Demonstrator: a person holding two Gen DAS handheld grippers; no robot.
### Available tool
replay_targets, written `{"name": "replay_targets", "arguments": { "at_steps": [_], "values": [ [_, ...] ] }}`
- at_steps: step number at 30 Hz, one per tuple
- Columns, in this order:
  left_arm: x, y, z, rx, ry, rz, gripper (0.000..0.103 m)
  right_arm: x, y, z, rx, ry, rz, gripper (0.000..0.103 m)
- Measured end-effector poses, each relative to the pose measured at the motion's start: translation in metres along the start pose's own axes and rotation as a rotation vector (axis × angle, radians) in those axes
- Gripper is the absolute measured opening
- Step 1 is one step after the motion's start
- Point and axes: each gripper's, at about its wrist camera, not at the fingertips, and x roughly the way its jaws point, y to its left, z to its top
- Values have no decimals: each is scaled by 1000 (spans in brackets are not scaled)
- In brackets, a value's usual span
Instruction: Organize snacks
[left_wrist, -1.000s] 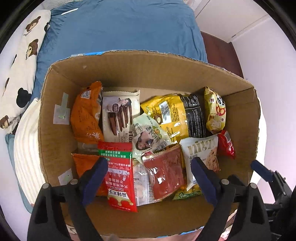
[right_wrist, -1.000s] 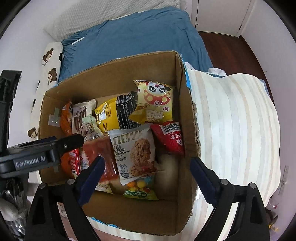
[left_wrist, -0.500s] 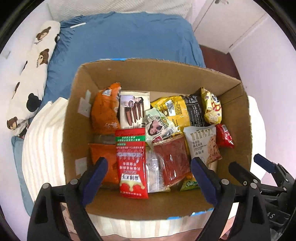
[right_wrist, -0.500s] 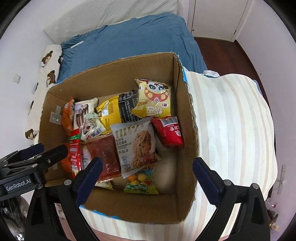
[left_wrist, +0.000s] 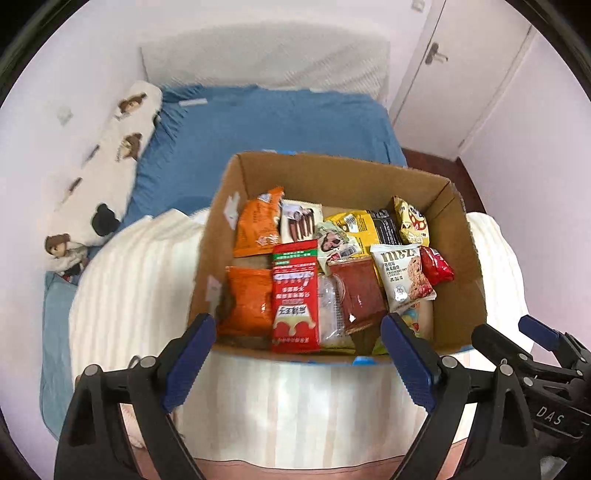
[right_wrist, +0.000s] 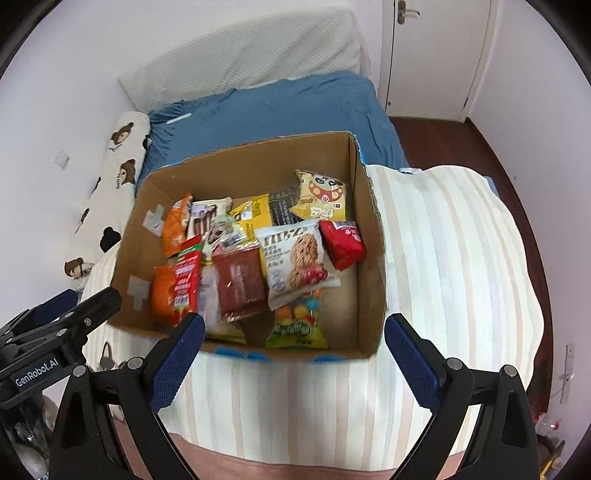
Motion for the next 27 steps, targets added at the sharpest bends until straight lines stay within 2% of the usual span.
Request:
{"name": "replay_targets", "arguments": {
  "at_steps": [8,14,20,27],
  "values": [
    [-56,-3,-54,34,-129,39,92,-48,7,-51,-22,-93,21,100],
    [-97,-3,-97,41,-196,36,92,-94,8,-95,-38,-180,26,100],
    [-138,-8,-138,80,-274,71,92,-145,4,-141,-44,-263,24,100],
    [-176,-5,-171,54,-318,65,92,-196,10,-186,-84,-325,20,100]
  ]
}}
